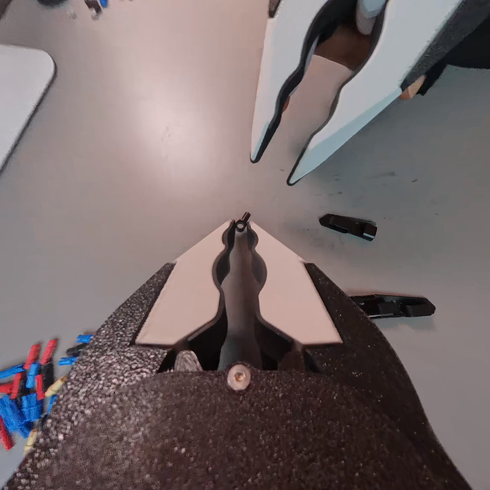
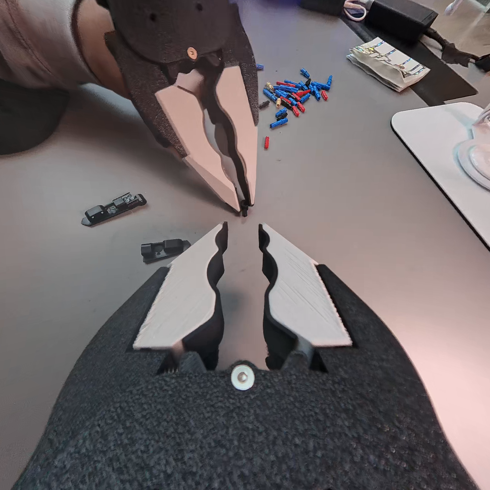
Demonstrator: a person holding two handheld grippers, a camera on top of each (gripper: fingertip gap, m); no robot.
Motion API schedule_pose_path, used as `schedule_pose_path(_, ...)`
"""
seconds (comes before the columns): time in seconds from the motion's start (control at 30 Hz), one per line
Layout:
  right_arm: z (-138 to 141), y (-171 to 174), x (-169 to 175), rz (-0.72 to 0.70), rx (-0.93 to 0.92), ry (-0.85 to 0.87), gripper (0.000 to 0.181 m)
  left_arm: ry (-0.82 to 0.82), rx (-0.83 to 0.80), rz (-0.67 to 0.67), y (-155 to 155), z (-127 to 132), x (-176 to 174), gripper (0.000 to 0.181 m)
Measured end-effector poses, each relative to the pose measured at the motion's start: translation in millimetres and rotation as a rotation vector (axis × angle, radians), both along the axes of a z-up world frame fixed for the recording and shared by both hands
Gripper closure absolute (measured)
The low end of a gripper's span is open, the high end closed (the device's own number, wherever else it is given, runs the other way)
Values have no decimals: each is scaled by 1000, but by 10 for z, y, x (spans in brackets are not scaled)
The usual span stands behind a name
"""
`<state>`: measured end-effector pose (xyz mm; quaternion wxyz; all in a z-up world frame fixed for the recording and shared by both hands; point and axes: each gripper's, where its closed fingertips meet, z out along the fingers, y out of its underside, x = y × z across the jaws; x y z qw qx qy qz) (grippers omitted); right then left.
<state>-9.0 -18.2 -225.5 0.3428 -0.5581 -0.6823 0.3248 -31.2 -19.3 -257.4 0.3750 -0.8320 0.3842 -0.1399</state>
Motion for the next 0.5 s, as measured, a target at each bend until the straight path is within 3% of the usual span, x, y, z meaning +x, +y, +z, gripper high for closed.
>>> schedule_pose_path(0.03,0,-8,-4,0,-7,-1,160,32,75,-16,-3,60,23,174)
schedule_pose_path(0.23,181,-156,-19,33,-204,75,162,184,469,-129,-92,443,215,174)
schedule_pose_path(0.5,260,-217,4,66,-327,104,173,296,648,-199,-162,550,274,174)
